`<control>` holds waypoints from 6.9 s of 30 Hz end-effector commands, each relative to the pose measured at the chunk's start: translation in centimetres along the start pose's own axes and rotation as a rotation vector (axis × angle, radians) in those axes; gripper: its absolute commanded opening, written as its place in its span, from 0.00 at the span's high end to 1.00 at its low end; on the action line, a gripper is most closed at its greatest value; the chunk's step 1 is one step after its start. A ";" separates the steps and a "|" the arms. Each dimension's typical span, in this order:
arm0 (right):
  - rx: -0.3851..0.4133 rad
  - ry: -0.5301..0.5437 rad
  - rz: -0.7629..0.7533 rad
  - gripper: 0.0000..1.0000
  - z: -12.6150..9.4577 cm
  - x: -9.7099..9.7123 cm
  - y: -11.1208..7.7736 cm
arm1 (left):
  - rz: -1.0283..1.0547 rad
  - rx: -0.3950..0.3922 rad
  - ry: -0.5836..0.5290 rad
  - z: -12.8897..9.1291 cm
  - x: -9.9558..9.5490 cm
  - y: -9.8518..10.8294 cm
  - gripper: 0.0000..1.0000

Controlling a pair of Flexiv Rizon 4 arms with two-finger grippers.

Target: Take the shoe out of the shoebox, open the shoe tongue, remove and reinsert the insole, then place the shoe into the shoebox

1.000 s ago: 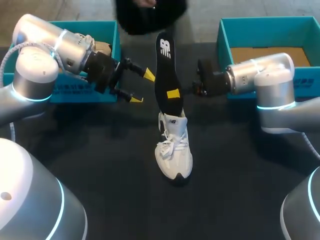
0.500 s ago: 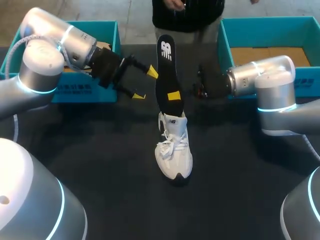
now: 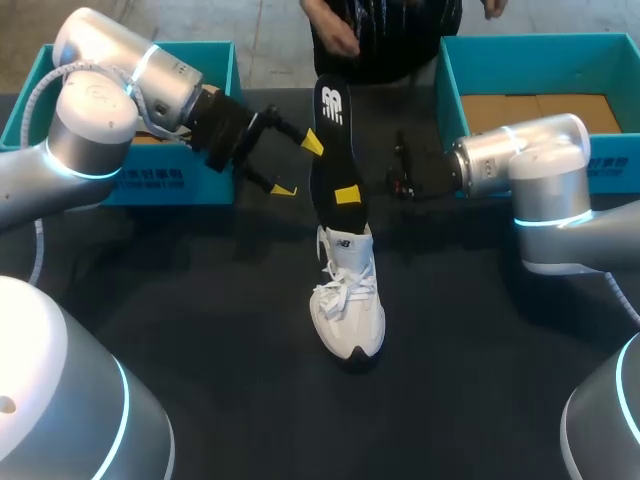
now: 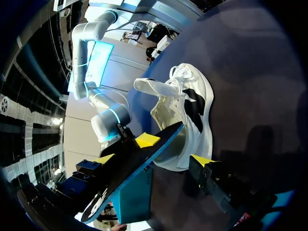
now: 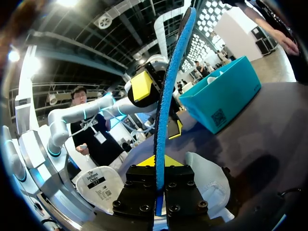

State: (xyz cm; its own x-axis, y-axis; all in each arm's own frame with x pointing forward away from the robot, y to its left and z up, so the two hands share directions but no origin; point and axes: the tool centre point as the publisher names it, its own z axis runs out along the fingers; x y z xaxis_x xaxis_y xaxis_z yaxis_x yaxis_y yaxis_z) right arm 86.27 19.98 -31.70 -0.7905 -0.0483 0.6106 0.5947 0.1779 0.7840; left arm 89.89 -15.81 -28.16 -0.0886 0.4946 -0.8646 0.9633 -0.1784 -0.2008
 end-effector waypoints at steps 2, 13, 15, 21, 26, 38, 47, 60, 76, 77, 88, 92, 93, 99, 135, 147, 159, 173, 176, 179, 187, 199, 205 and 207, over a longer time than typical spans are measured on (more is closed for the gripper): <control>0.009 -0.002 0.001 1.00 0.4 0.1 -0.3 | 0.002 0.007 0.008 0.0 -0.2 0.1 0.00; 0.010 -0.020 0.005 1.00 0.7 0.1 -1.3 | -0.001 0.006 -0.002 -0.1 0.0 -0.3 0.00; 0.016 -0.026 0.005 1.00 0.7 0.1 -1.5 | -0.003 0.006 -0.004 -0.2 0.0 -0.3 0.00; 0.026 -0.043 0.011 1.00 0.9 0.1 -2.0 | -0.005 0.010 -0.006 -0.3 0.1 -0.4 0.00; 0.038 -0.088 -0.009 1.00 0.8 0.5 -2.1 | -0.006 0.008 -0.008 -0.4 0.2 -0.5 0.00; 0.036 -0.113 -0.019 1.00 0.6 0.2 -3.1 | -0.003 0.011 -0.008 -0.5 0.2 -0.4 0.00; 0.030 -0.115 -0.011 1.00 0.7 0.1 -3.9 | -0.002 0.012 -0.010 -0.4 0.4 -0.3 0.00; 0.028 -0.118 -0.021 0.73 0.2 0.5 -3.7 | 0.004 0.014 -0.012 -0.4 0.2 -0.3 0.00; 0.073 -0.109 -0.074 0.68 -0.2 0.8 -0.8 | 0.003 0.009 -0.021 -0.4 0.3 -0.7 0.00; 0.075 -0.108 -0.076 0.69 -0.2 0.8 -0.6 | 0.003 0.008 -0.022 -0.4 0.3 -0.7 0.00; 0.127 -0.092 -0.041 1.00 -0.2 0.2 -0.5 | 0.002 0.008 -0.026 -0.2 0.4 -1.0 0.00; 0.128 -0.118 -0.032 1.00 -0.3 0.2 -0.9 | 0.004 0.005 -0.024 -0.3 0.3 -1.1 0.00; 0.122 -0.123 -0.035 1.00 -0.3 0.2 -1.1 | 0.004 0.004 -0.024 -0.3 0.3 -1.1 0.00; 0.119 -0.142 -0.033 1.00 -0.2 0.4 -1.8 | 0.002 0.004 -0.021 -0.4 0.4 -1.2 0.00; 0.127 -0.155 -0.022 0.77 0.0 1.3 -2.0 | 0.012 0.017 -0.027 -0.7 0.3 -1.2 0.00; 0.144 -0.134 -0.002 1.00 0.4 0.7 -2.5 | 0.014 0.016 -0.025 -0.8 0.3 -1.2 0.00; 0.166 -0.133 0.052 1.00 0.6 1.3 -4.3 | 0.008 0.018 -0.028 -0.8 0.5 -1.1 0.00; 0.154 -0.140 0.058 0.76 0.5 1.8 -4.4 | 0.011 0.023 -0.030 -0.7 0.3 -1.1 0.00; 0.152 -0.151 0.043 0.75 0.3 2.0 -3.8 | 0.014 0.023 -0.030 -0.8 0.2 -1.1 0.00; 0.142 -0.157 0.022 0.75 0.0 2.1 -3.1 | 0.016 0.022 -0.032 -0.8 0.2 -1.2 0.00; 0.138 -0.159 -0.005 0.78 0.0 1.8 -1.8 | 0.016 0.019 -0.035 -1.0 0.4 -1.3 0.00; 0.200 -0.119 0.030 1.00 0.3 0.4 -2.2 | 0.016 0.013 -0.032 -1.1 0.5 -1.5 0.00; 0.229 -0.110 0.074 1.00 0.6 0.8 -3.6 | 0.016 0.013 -0.032 -1.0 0.5 -1.5 0.00; 0.230 -0.111 0.084 1.00 0.5 1.0 -4.0 | 0.016 0.016 -0.031 -0.9 0.4 -1.5 0.00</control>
State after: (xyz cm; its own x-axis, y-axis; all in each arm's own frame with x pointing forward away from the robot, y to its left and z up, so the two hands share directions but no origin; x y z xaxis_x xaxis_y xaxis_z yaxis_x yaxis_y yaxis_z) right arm 83.35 19.62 -33.94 -0.7604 0.0781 0.6447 0.6170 0.3965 0.6798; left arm 88.78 -14.47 -27.84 -0.0832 0.4632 -0.8824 0.9598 -0.2009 -0.1959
